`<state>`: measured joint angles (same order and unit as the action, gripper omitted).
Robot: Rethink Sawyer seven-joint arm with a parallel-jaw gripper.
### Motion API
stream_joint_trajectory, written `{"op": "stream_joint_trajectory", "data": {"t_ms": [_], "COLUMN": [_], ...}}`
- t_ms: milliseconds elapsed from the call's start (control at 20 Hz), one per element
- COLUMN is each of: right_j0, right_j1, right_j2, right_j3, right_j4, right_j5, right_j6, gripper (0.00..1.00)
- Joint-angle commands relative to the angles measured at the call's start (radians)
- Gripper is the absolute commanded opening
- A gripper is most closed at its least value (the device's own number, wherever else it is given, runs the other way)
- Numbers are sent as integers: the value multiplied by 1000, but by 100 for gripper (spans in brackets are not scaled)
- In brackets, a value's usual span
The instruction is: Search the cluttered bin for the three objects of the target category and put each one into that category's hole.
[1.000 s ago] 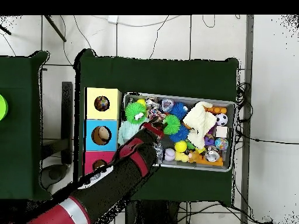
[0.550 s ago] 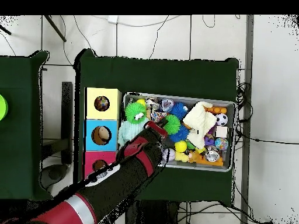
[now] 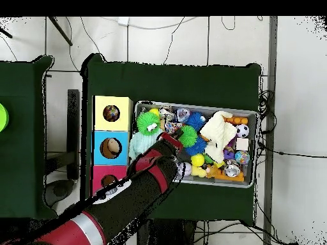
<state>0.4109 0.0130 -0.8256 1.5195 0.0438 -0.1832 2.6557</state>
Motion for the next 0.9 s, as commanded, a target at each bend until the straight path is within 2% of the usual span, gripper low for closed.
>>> {"op": "stream_joint_trajectory", "data": {"t_ms": [50, 200, 250, 650, 900], "right_j0": [-32, -41, -43, -40, -90], "right_j1": [-26, -73, -78, -83, -255], "right_j2": [162, 174, 177, 177, 244], "right_j3": [-2, -2, -5, -4, 24], "right_j4": [38, 7, -1, 21, -25], "right_j5": [-24, 43, 60, 63, 180], "right_j6": [105, 75, 62, 76, 36], "gripper": [0, 0, 100, 100, 100]}}
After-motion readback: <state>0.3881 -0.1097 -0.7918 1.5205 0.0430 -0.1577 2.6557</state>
